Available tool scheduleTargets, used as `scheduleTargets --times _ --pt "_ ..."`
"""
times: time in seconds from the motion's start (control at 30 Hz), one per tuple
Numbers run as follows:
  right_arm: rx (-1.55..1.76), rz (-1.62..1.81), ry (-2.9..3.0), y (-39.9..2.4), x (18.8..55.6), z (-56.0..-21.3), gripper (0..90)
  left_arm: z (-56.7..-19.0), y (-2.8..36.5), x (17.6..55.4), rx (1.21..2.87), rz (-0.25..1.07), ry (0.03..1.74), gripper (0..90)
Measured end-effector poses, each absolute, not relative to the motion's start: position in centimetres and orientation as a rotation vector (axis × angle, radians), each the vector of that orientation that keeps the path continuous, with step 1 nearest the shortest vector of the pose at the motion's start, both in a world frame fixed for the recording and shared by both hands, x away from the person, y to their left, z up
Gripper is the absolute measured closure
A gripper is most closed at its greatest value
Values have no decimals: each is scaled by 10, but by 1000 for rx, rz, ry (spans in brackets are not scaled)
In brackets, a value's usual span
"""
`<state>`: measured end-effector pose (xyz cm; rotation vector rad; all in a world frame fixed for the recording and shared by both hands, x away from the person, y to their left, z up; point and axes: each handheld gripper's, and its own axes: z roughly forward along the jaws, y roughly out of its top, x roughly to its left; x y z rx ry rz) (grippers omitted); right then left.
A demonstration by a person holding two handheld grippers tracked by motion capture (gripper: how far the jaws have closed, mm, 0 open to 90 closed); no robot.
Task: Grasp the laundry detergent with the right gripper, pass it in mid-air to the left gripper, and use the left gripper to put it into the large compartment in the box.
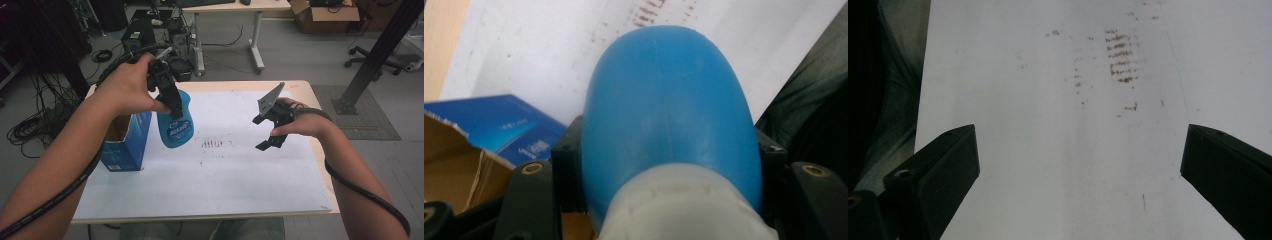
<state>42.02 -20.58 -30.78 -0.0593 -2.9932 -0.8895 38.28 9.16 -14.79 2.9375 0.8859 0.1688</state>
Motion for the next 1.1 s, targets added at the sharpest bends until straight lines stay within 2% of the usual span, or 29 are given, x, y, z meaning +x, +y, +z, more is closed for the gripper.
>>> scheduleTargets --times 0.23,0.5,0.73,1.1 --pt "-63 -785 -3010 -208 421 -310 26 -134 109 387 2860 221 1058 378" --pt "-79 -748 -3012 -211 424 -310 28 -117 131 394 2769 198 1215 378" --pt "-82 -716 -3007 -212 426 -315 29 -100 151 399 2685 241 1401 378" --pt "-83 -698 -2995 -214 427 -314 29 -75 177 405 2588 280 1596 378"
